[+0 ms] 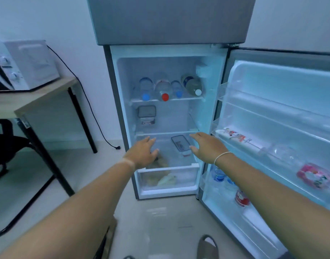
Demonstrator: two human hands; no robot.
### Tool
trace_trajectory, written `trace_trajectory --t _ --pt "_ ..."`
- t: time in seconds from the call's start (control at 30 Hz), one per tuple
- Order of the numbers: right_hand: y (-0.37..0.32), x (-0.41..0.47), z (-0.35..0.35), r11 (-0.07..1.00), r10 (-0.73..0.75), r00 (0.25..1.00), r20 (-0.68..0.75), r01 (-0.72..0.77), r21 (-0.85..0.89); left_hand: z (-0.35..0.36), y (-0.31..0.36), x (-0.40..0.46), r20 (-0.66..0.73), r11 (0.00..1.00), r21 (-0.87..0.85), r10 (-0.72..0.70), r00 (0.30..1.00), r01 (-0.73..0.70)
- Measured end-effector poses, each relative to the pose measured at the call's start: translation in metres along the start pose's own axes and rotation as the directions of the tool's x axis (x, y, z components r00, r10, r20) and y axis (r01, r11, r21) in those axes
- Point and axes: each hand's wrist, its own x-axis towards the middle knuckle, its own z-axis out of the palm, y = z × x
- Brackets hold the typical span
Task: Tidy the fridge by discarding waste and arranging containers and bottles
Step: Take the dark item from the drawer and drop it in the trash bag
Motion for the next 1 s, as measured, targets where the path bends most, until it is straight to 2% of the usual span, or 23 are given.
trace_trajectory --t 0.27,0.57,0.77,1.0 --pt "-0.001 0.080 0.120 0.985 0.043 0.983 0.180 -0.071 0.156 0.081 -0.074 0.068 0.109 0.988 -0.084 -0.118 0.987 0.127" --pt "-0.003 0.172 0.240 0.950 0.050 0.962 0.270 -0.130 0.285 0.165 -0.149 0.149 0.134 0.941 -0.219 -0.233 0.963 0.259" --pt "-0.004 0.211 0.293 0.885 0.074 0.946 0.317 -0.209 0.417 0.202 -0.182 0.198 0.158 0.917 -0.245 -0.282 0.946 0.314" --pt "-0.003 0.257 0.334 0.738 0.153 0.922 0.356 -0.346 0.580 0.233 -0.205 0.263 0.177 0.874 -0.319 -0.325 0.929 0.367"
